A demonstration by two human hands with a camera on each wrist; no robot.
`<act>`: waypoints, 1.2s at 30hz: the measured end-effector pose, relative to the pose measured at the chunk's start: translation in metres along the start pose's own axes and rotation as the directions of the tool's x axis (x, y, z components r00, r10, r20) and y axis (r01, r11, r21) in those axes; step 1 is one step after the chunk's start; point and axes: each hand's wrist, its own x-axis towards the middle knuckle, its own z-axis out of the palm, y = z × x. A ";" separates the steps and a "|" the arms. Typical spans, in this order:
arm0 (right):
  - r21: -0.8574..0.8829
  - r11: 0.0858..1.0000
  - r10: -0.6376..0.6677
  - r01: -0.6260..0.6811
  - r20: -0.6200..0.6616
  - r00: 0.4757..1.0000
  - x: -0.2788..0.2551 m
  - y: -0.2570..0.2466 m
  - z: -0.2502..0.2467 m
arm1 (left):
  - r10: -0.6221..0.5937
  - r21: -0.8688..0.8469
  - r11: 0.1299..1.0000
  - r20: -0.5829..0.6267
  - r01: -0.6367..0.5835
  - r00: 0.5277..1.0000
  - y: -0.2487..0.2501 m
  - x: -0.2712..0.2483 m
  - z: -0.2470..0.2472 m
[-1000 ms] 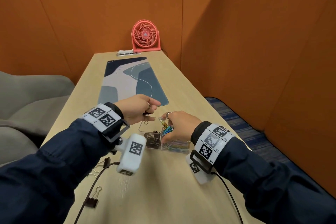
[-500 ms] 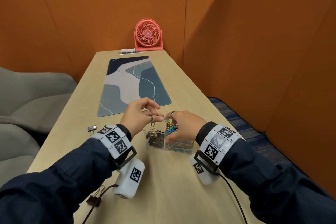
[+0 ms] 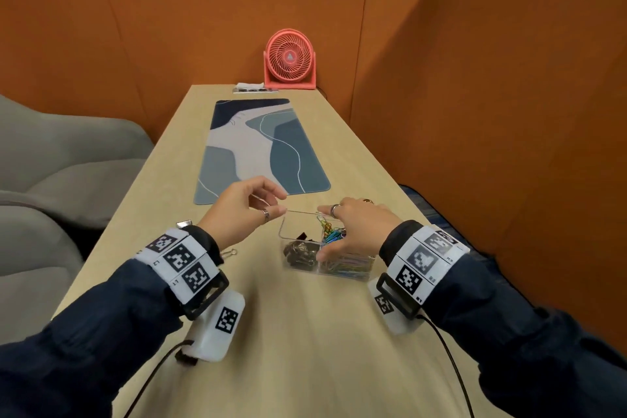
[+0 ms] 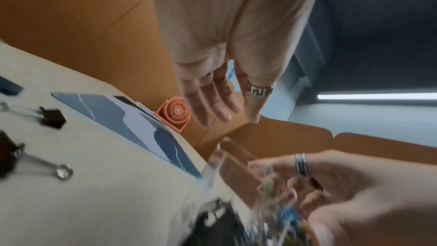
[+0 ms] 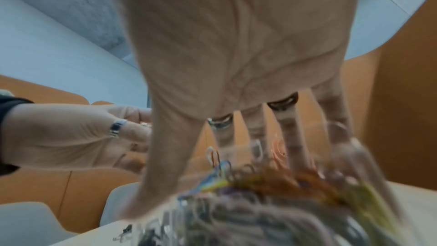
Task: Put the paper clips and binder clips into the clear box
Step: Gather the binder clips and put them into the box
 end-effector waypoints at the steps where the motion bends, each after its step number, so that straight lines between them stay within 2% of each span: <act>1: -0.041 0.999 0.003 -0.004 -0.032 0.999 -0.002 -0.005 -0.002 | -0.028 -0.004 1.000 0.020 0.028 0.999 0.001 -0.004 -0.009; 3: -0.027 1.000 -0.012 0.008 -0.141 0.990 -0.005 -0.021 -0.007 | -0.075 0.048 0.996 0.043 0.073 0.996 0.000 -0.011 -0.028; 5: 0.012 0.997 -0.073 0.078 -0.247 0.966 -0.005 -0.042 -0.008 | -0.129 0.141 0.983 0.079 0.117 0.988 -0.004 -0.020 -0.048; 7: 0.047 0.983 -0.160 0.178 -0.262 0.952 -0.004 -0.062 -0.005 | -0.212 0.263 0.950 0.146 0.169 0.966 -0.014 -0.029 -0.066; 10: 0.140 0.946 -0.276 0.291 -0.115 0.954 0.000 -0.088 0.009 | -0.303 0.453 0.870 0.178 0.196 0.936 -0.035 -0.043 -0.086; 12: 0.141 0.938 -0.321 0.318 0.004 0.947 0.006 -0.102 0.020 | -0.361 0.587 0.788 0.196 0.186 0.912 -0.047 -0.053 -0.095; 14: 0.118 0.939 -0.335 0.324 0.089 0.938 0.014 -0.116 0.030 | -0.414 0.651 0.739 0.231 0.177 0.880 -0.055 -0.062 -0.098; 17: 0.105 0.948 -0.313 0.299 0.155 0.937 0.025 -0.133 0.040 | -0.435 0.650 0.744 0.290 0.159 0.852 -0.062 -0.072 -0.094; 22: 0.035 0.962 -0.272 0.272 0.234 0.933 0.038 -0.149 0.052 | -0.350 0.652 0.758 0.378 0.022 0.857 -0.069 -0.074 -0.078; 30: -0.036 0.972 -0.221 0.234 0.210 0.952 0.043 -0.149 0.058 | -0.312 0.627 0.779 0.392 -0.003 0.865 -0.070 -0.067 -0.073; 34: 0.026 0.980 -0.199 0.197 0.169 0.965 0.043 -0.138 0.058 | -0.317 0.604 0.795 0.331 0.059 0.889 -0.076 -0.067 -0.076; 36: 0.119 0.976 -0.197 0.185 0.100 0.975 0.042 -0.130 0.054 | -0.299 0.411 0.894 0.256 0.176 0.919 -0.077 -0.066 -0.081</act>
